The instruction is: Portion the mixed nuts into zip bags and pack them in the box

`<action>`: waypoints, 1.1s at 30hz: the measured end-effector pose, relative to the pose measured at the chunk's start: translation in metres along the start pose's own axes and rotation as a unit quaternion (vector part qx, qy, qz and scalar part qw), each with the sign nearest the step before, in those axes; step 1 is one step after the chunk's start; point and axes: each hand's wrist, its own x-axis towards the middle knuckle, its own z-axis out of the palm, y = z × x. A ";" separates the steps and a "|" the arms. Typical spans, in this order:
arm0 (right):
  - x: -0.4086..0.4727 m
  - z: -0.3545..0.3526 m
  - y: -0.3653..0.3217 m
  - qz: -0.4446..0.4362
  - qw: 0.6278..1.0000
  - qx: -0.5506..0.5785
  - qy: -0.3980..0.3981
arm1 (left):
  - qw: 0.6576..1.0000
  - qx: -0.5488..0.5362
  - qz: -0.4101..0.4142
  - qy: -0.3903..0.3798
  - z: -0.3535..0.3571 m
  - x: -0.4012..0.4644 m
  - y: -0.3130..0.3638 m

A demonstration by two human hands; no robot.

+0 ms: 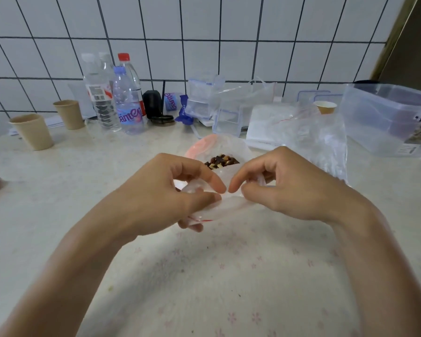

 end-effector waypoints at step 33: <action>-0.007 0.034 0.051 0.069 0.987 -0.109 -0.094 | 0.938 0.323 -0.009 -0.121 0.009 0.034 -0.051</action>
